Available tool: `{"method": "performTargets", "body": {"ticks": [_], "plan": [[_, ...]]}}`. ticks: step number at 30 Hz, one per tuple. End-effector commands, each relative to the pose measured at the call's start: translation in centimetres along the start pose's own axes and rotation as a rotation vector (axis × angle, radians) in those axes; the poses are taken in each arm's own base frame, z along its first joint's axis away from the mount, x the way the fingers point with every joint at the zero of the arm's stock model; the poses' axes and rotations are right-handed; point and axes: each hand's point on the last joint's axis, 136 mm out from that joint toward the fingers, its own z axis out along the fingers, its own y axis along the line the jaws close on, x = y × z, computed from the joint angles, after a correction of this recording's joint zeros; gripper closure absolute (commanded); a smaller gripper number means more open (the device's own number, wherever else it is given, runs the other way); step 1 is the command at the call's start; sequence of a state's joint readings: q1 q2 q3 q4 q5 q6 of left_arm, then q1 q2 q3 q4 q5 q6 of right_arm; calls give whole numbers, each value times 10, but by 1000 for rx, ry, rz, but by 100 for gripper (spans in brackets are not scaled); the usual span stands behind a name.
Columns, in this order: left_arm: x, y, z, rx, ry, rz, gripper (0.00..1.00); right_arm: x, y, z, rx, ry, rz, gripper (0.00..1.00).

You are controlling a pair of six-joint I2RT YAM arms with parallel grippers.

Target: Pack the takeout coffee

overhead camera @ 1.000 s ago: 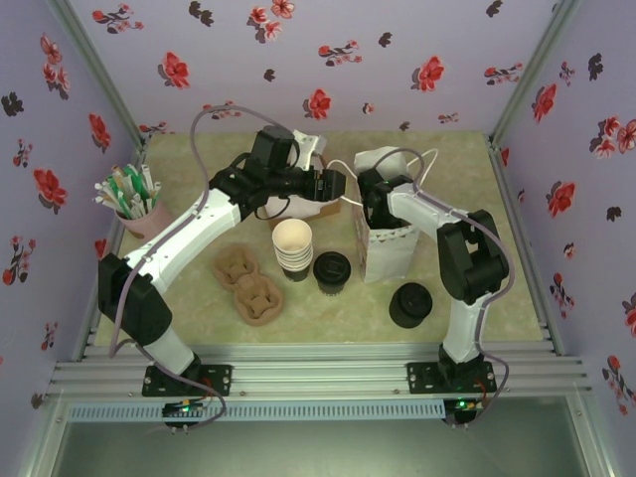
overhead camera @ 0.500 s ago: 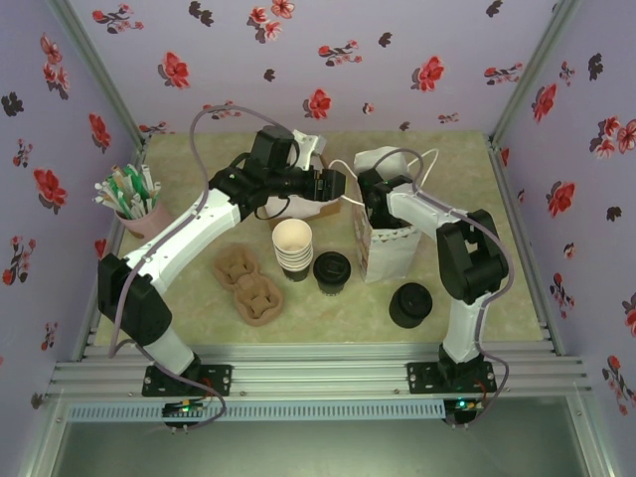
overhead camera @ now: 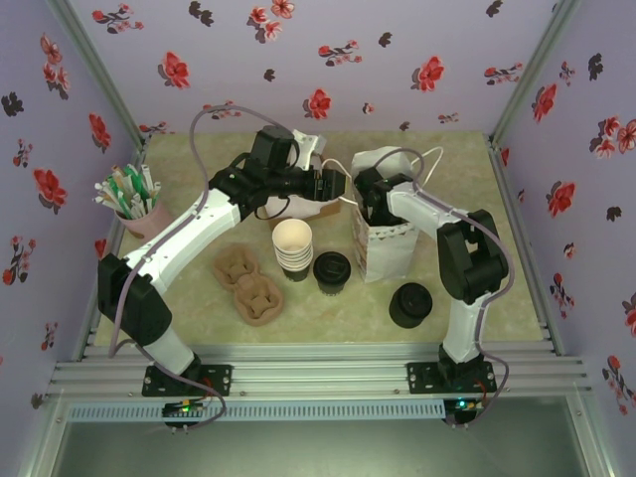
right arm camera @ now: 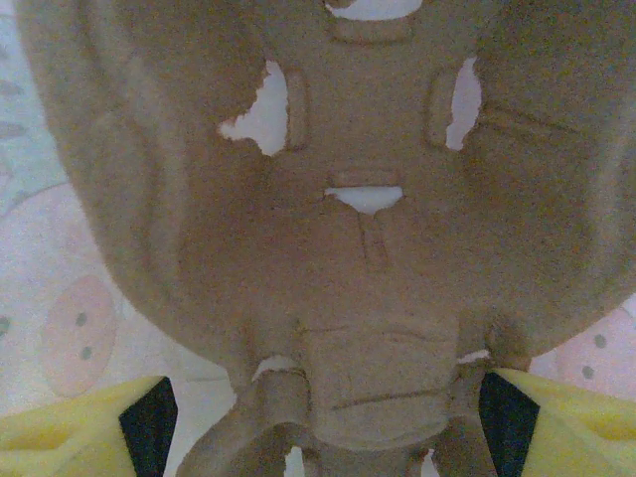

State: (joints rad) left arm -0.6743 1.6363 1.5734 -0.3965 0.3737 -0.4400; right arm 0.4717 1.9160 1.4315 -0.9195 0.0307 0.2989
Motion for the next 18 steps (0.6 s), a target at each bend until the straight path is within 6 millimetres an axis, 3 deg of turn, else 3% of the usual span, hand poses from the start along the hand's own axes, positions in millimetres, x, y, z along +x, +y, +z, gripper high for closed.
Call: {"method": "performTargets", "body": {"ticks": [1,13,18], "plan": [[-14,-9,-9,0,-44,13,28,-11,3,-28,-12,-54,1,17],[-14,-9,-17,-9,-55,14,28,-26,27,-54,-81,-112,-44,15],[-14,-11,-20,-8,-61,13,28,-25,21,-65,-46,-126,-40,15]]}}
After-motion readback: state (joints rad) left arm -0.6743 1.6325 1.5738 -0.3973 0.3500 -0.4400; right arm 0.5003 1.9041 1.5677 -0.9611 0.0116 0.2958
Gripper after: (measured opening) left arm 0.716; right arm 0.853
